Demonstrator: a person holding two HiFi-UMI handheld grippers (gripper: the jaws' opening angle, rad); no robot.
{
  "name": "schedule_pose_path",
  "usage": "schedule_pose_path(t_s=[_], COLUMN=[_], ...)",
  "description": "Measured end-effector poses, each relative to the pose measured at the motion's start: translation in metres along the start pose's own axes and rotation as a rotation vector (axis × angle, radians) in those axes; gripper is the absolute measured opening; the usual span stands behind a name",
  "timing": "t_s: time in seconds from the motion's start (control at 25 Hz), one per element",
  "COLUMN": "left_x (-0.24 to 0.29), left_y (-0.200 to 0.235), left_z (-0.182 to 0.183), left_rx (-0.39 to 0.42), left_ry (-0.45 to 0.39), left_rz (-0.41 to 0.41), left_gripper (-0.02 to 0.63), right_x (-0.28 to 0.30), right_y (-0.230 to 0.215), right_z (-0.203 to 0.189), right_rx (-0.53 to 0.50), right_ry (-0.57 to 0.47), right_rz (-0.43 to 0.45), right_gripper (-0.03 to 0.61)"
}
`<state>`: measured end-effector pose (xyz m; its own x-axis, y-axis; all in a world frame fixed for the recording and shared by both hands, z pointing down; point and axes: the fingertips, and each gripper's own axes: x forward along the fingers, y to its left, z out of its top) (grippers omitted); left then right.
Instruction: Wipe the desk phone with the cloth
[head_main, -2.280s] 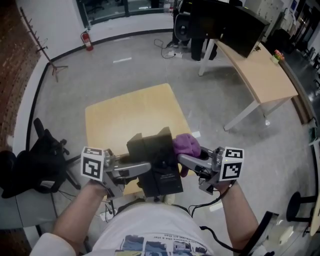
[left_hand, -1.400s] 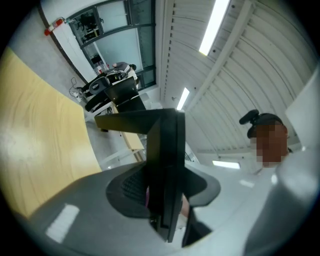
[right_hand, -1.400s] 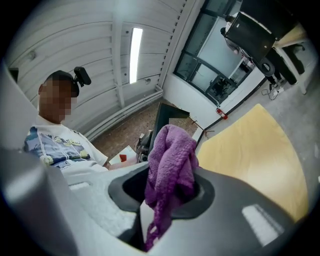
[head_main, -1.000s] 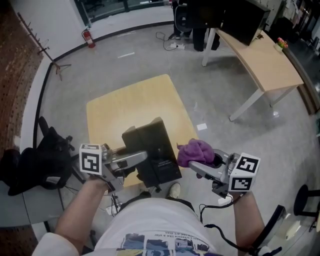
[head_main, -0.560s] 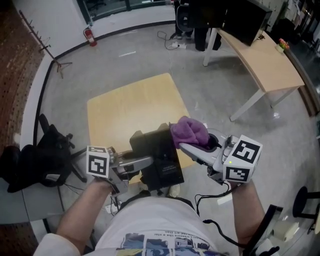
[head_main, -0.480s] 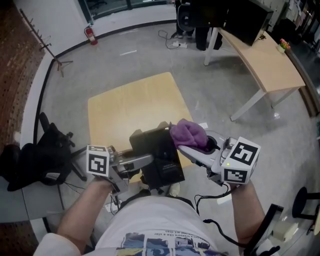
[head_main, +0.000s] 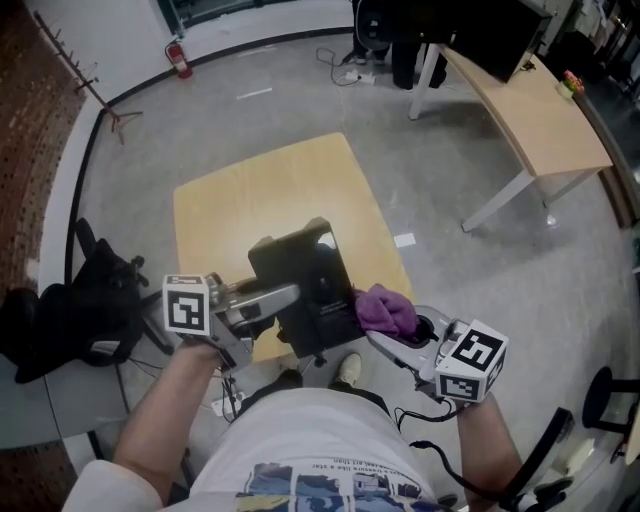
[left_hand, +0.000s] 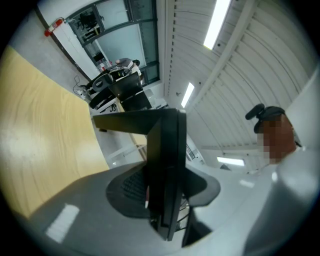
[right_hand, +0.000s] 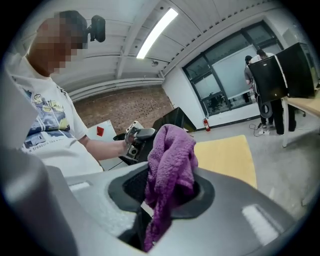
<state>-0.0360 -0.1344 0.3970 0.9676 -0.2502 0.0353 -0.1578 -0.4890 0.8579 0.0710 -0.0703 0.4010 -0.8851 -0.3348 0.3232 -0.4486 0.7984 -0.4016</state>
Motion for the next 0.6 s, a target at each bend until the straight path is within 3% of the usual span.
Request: schedule_pose_path(t_s=[0.28, 0.6], left_x=[0.0, -0.002], left_y=[0.008, 0.016], left_z=[0.01, 0.024], left_rx=[0.0, 0.004], left_ry=[0.013, 0.027], left_rz=[-0.009, -0.021], left_gripper=[0.181, 0.181], right_x=[-0.005, 0.018], right_y=[0.008, 0.039], right_z=[-0.036, -0.049], right_rx=[0.078, 0.023], right_ry=[0.007, 0.059], right_rz=[-0.073, -0.039], right_gripper=[0.105, 0.104])
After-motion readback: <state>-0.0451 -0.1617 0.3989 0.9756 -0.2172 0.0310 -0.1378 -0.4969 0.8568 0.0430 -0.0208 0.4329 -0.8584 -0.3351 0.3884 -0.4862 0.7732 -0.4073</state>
